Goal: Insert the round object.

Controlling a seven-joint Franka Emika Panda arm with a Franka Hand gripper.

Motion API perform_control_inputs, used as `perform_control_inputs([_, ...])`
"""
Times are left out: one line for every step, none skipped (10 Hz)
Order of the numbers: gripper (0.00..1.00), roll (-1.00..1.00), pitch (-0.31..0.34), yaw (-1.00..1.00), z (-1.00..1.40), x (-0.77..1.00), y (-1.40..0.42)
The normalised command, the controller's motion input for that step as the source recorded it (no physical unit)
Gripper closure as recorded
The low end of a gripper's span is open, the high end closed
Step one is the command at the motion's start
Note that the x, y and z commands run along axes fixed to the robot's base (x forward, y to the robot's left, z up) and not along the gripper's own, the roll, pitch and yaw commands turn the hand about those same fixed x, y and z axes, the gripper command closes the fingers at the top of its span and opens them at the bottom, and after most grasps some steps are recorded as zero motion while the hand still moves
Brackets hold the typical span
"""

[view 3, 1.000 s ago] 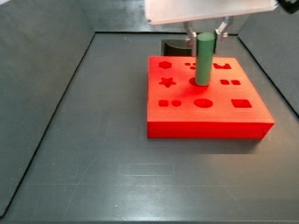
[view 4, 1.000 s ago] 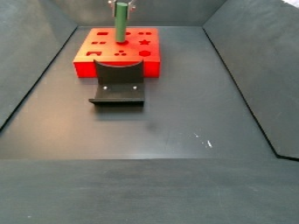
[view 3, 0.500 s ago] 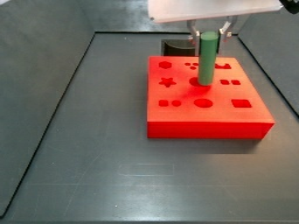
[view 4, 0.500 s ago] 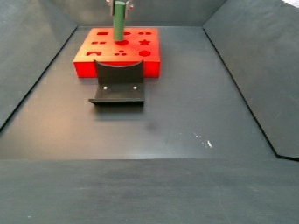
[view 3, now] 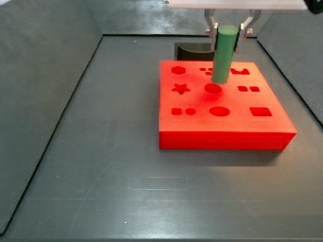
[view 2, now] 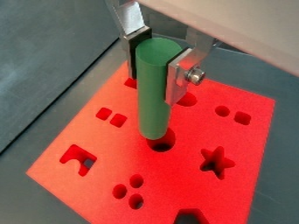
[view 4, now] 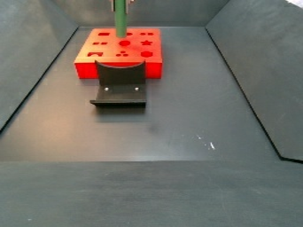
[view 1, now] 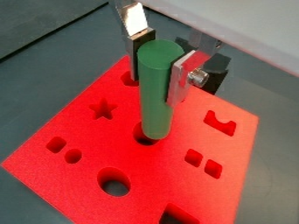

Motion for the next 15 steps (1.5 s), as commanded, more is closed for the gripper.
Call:
perform_control_inputs([1.0, 0.0, 0.094, 0.0, -0.08, 0.03, 0.01])
perform_control_inputs([1.0, 0.0, 0.224, 0.0, 0.16, -0.02, 0.0])
perform_control_inputs([1.0, -0.05, 0.204, 0.01, 0.03, -0.08, 0.0])
perform_control_inputs([1.0, -0.1, 0.127, 0.0, 0.0, -0.08, 0.0])
perform_control_inputs([1.0, -0.13, 0.064, 0.02, -0.07, -0.04, 0.0])
perform_control_inputs([1.0, -0.25, 0.027, 0.18, -0.17, 0.0, 0.23])
perform_control_inputs([1.0, -0.35, 0.034, 0.27, -0.17, 0.0, 0.29])
perform_control_inputs([1.0, -0.45, 0.03, 0.31, -0.17, 0.0, 0.29])
perform_control_inputs([1.0, -0.29, 0.0, 0.22, -0.18, 0.0, 0.07])
perform_control_inputs([1.0, -0.21, -0.051, 0.2, -0.11, 0.0, 0.0])
perform_control_inputs([1.0, 0.0, -0.013, 0.26, 0.0, 0.0, -0.23])
perform_control_inputs([1.0, 0.0, -0.024, 0.16, 0.0, 0.0, -0.16])
perform_control_inputs([1.0, 0.01, -0.016, 0.0, 0.0, 0.0, 0.0])
perform_control_inputs([1.0, 0.04, -0.003, 0.0, -0.01, 0.0, 0.0])
perform_control_inputs([1.0, 0.1, 0.0, 0.06, -0.16, 0.12, 0.0])
